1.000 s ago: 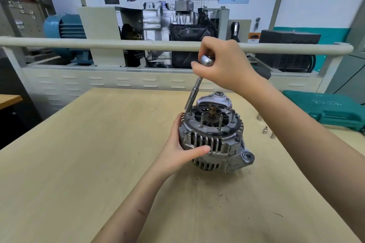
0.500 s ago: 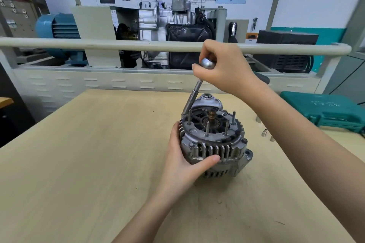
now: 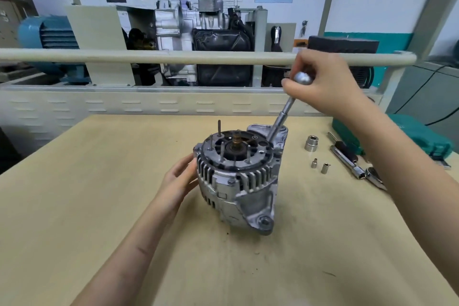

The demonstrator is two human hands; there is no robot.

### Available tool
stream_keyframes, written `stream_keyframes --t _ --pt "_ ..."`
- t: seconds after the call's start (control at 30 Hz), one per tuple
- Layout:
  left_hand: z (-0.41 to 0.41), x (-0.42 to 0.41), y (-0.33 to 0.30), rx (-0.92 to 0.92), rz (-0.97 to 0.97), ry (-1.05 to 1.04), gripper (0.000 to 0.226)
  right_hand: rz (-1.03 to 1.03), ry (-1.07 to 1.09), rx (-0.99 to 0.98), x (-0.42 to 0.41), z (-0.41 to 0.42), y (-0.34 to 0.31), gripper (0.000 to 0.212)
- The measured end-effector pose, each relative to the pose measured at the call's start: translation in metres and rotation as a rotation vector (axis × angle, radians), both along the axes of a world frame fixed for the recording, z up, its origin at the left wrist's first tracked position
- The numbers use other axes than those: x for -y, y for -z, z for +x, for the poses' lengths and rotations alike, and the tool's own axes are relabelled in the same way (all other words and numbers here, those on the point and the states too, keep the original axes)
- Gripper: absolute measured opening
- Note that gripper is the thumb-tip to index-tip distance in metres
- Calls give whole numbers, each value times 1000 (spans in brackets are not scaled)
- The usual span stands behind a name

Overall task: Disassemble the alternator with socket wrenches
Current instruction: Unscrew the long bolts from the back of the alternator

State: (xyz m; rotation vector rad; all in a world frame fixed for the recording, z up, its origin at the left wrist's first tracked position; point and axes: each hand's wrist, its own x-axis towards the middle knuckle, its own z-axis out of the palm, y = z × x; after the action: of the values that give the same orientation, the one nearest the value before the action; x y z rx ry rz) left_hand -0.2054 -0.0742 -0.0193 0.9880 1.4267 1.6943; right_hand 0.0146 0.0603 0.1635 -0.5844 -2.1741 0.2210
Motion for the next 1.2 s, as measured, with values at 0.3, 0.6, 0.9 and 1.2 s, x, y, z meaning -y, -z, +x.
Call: stream_keyframes --t 0.3,0.6,0.9,1.2 --pt "-5 -40 -5 231 -197 130 44 110 -54 162 7 1 15 15" --pt "3 -41 -16 204 -238 44 41 291 -146 258 23 -8 12 16" --pt "21 9 -110 -372 275 -579 5 284 -270 282 26 -22 13 18" --pt "127 11 -133 -648 288 -122 31 149 -292 274 28 -10 9 9"
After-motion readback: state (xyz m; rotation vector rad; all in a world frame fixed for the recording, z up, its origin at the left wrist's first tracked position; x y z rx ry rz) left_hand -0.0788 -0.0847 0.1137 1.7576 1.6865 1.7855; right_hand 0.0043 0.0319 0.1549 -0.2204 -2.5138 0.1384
